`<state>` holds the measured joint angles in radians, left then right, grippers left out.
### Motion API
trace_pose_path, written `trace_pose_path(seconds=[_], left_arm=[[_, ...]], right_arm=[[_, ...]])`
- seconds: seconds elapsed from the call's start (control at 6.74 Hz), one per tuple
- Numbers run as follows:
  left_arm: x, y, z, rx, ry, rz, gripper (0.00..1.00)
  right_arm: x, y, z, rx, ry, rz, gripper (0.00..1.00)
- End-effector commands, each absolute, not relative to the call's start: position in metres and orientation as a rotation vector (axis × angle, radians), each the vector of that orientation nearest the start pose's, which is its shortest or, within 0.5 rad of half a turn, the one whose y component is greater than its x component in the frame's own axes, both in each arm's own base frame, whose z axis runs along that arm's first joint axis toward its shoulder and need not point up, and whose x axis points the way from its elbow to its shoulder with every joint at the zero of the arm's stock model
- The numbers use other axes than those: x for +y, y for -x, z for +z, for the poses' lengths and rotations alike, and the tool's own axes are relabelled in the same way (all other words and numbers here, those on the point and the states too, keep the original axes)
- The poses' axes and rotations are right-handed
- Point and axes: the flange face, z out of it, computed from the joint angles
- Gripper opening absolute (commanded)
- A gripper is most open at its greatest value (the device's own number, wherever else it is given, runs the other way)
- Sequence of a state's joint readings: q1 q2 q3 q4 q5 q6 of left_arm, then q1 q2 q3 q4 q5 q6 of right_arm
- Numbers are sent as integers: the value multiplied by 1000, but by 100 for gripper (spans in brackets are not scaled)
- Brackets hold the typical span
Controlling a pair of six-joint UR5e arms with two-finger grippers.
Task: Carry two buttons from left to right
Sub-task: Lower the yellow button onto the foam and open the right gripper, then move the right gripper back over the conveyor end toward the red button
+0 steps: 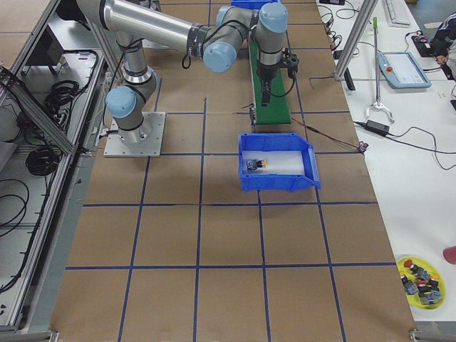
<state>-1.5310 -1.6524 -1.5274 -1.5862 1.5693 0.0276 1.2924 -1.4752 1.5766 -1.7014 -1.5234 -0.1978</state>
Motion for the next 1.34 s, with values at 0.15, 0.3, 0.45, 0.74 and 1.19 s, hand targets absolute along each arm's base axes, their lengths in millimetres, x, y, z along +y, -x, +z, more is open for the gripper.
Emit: trace_pose_path(seconds=[0.15, 0.3, 0.45, 0.74, 1.19], left_arm=[[-527, 113, 468, 3144, 19, 79, 100], [-527, 113, 468, 3144, 19, 79, 100], [-527, 113, 468, 3144, 19, 77, 100], [-527, 113, 468, 3144, 19, 79, 100], [-527, 113, 468, 3145, 19, 79, 100]], right_arm=[[-545, -85, 452, 3094, -27, -68, 100], [-546, -85, 449, 3094, -25, -61, 100], [-545, -85, 450, 3094, -27, -61, 100], [-546, -85, 449, 3092, -27, -62, 100], [-546, -85, 449, 3093, -27, -59, 100]])
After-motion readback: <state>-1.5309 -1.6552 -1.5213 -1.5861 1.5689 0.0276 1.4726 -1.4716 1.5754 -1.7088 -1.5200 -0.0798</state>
